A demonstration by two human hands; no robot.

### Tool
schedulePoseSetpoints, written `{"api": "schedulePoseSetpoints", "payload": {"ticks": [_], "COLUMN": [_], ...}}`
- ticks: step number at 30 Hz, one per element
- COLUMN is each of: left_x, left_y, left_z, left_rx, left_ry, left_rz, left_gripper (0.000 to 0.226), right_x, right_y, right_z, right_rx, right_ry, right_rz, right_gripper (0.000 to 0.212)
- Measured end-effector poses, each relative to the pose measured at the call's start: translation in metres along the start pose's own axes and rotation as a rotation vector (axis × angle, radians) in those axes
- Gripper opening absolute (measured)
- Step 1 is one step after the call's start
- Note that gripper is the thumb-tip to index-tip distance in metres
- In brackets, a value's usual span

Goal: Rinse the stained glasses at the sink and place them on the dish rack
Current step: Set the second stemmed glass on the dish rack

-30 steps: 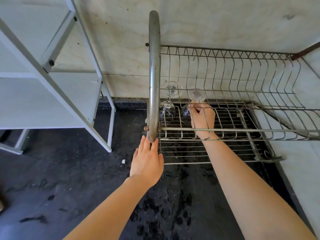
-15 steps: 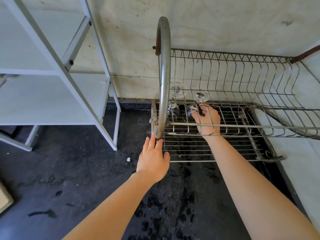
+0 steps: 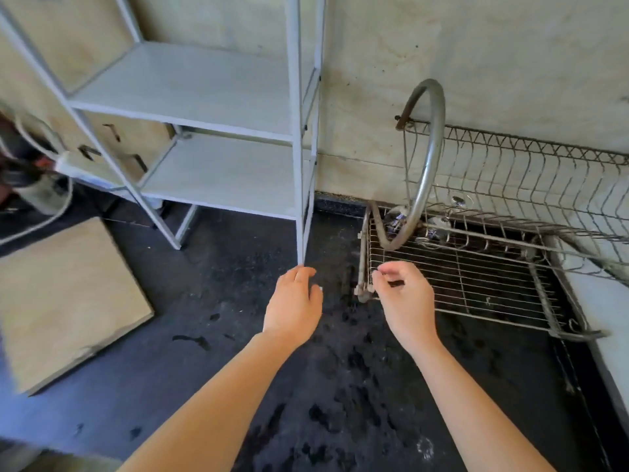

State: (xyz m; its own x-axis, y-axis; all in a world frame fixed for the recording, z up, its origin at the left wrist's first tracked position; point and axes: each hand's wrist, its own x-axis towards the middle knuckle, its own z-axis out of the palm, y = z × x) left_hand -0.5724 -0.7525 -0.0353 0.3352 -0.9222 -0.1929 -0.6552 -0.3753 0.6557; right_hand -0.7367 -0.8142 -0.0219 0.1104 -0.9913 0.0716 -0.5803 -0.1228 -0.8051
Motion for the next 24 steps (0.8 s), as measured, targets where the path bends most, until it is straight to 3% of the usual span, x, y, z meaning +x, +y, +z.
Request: {"api": "schedulePoseSetpoints", "payload": {"ticks": [12,19,24], "left_x": [-0.154,-0.307,-0.405], "left_y": [-0.169,-0.306,-0.385], "left_z": [-0.151,-0.242,-0.299], "left_rx": [0.009,0.050,0.033], "left_ry": [0.272,0.420,0.561], "left_rz": [-0.274,-0.424,-0.628], "left_gripper": [0.037,0.034,0.040], "right_x": [-0.146,-0.288,-0.383], "right_y": [-0.149,-0.250,-0.307], "right_z": [0.157,0.271,0.350], "right_rx": [-0.101,-0.159,-0.188], "right_ry": [-0.536,-0.760,-0.937], "right_rz": [-0.304,-0.442,-0.561], "right_gripper": [0.018,0.018,0.019]}}
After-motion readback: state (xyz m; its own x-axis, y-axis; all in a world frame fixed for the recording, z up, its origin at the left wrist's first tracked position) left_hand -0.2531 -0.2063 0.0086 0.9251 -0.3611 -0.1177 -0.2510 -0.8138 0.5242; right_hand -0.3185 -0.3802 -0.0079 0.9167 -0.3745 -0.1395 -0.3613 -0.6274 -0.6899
